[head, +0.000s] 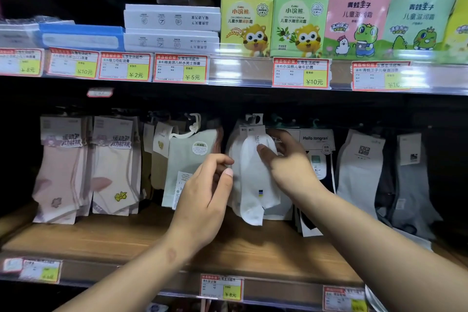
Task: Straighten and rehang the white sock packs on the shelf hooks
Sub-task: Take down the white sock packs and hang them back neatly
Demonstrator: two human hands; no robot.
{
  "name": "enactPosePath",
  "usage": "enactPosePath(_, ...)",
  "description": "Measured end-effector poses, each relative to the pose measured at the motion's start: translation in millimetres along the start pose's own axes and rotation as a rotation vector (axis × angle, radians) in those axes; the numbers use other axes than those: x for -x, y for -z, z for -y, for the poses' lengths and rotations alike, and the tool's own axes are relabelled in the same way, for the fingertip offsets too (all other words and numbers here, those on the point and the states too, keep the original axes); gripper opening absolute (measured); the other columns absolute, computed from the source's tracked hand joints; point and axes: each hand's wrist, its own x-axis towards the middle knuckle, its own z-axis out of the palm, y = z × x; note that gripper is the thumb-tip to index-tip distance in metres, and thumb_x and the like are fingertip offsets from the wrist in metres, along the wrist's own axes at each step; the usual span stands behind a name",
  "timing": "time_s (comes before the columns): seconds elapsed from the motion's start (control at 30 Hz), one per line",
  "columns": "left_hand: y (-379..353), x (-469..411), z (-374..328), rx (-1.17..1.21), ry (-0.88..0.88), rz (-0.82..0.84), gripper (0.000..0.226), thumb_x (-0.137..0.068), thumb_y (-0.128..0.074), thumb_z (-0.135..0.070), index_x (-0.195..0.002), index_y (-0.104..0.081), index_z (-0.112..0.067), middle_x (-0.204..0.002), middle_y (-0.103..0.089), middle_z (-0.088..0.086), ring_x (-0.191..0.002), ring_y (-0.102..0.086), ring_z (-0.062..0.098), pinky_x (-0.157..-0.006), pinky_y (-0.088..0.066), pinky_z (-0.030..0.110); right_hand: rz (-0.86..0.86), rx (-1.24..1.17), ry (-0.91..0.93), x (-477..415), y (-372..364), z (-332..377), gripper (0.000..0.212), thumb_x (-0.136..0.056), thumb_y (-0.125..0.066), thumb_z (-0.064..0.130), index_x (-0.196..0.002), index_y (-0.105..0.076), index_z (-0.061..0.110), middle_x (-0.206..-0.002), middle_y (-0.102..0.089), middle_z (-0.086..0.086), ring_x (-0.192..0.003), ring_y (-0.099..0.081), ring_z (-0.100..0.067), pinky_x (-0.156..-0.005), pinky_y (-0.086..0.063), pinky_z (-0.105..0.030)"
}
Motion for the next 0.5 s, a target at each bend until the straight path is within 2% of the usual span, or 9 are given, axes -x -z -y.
enactPosePath(0.07,2,0,2,0.005,0.001,0.006,0.020,-0.096,-0.043,-0.033,-0.110,-0.056,-0.027,-0.090,-0.064,-0.008,-0.090,-0.062,0.013,-0.079,-0.052,0.040,0.002,-0.020,-0.021,-2,-2,1,0.033,-0.093,-0.066,0.024,-0.126,-0.060,0.026,-0.115,-0.064,0.006,-0.112,-0.060,-0.013,-0.096,-0.051,-0.032)
enactPosePath(0.17,4,0,2,0.010,-0.001,0.015,0.019,-0.096,-0.043,-0.033,-0.109,-0.056,-0.027,-0.090,-0.064,-0.007,-0.090,-0.062,0.014,-0.078,-0.053,0.040,0.004,-0.043,-0.041,-5,-7,4,0.034,-0.090,-0.069,0.027,-0.122,-0.060,0.024,-0.117,-0.070,-0.004,-0.108,-0.067,-0.023,-0.095,-0.056,-0.046)
enactPosePath(0.23,6,0,3,0.012,-0.001,0.015,0.019,-0.096,-0.043,-0.034,-0.108,-0.056,-0.028,-0.089,-0.065,-0.007,-0.089,-0.062,0.013,-0.078,-0.053,0.040,0.009,-0.033,-0.045,-6,-10,5,0.032,-0.088,-0.070,0.028,-0.118,-0.059,0.026,-0.115,-0.071,-0.007,-0.105,-0.068,-0.027,-0.093,-0.056,-0.049)
enactPosePath(0.3,6,-1,3,0.009,0.004,0.018,0.019,-0.096,-0.042,-0.034,-0.108,-0.056,-0.028,-0.089,-0.064,-0.008,-0.088,-0.061,0.011,-0.078,-0.053,0.039,0.028,-0.028,-0.055,-7,-12,4,0.029,-0.089,-0.069,0.027,-0.116,-0.058,0.027,-0.115,-0.070,-0.008,-0.103,-0.067,-0.026,-0.088,-0.056,-0.044)
enactPosePath(0.4,8,0,4,0.011,0.010,0.029,0.020,-0.096,-0.042,-0.035,-0.108,-0.056,-0.028,-0.090,-0.064,-0.009,-0.089,-0.061,0.012,-0.079,-0.052,0.039,0.039,-0.028,-0.058,-6,-14,0,0.026,-0.089,-0.070,0.027,-0.112,-0.057,0.028,-0.101,-0.070,-0.006,-0.084,-0.064,-0.023,-0.068,-0.049,-0.034)
enactPosePath(0.43,8,0,5,0.010,0.010,0.031,0.019,-0.096,-0.042,-0.034,-0.108,-0.056,-0.028,-0.090,-0.064,-0.008,-0.089,-0.061,0.012,-0.079,-0.052,0.040,0.038,-0.020,-0.063,-5,-14,-2,0.027,-0.087,-0.070,0.029,-0.111,-0.057,0.027,-0.098,-0.071,-0.005,-0.082,-0.066,-0.024,-0.068,-0.052,-0.038)
enactPosePath(0.5,8,0,5,0.007,0.011,0.033,0.019,-0.097,-0.042,-0.034,-0.108,-0.056,-0.027,-0.091,-0.064,-0.008,-0.090,-0.061,0.011,-0.080,-0.052,0.040,0.035,-0.001,-0.082,-2,-14,-5,0.027,-0.085,-0.071,0.033,-0.108,-0.059,0.029,-0.099,-0.074,-0.006,-0.087,-0.071,-0.027,-0.078,-0.060,-0.049)
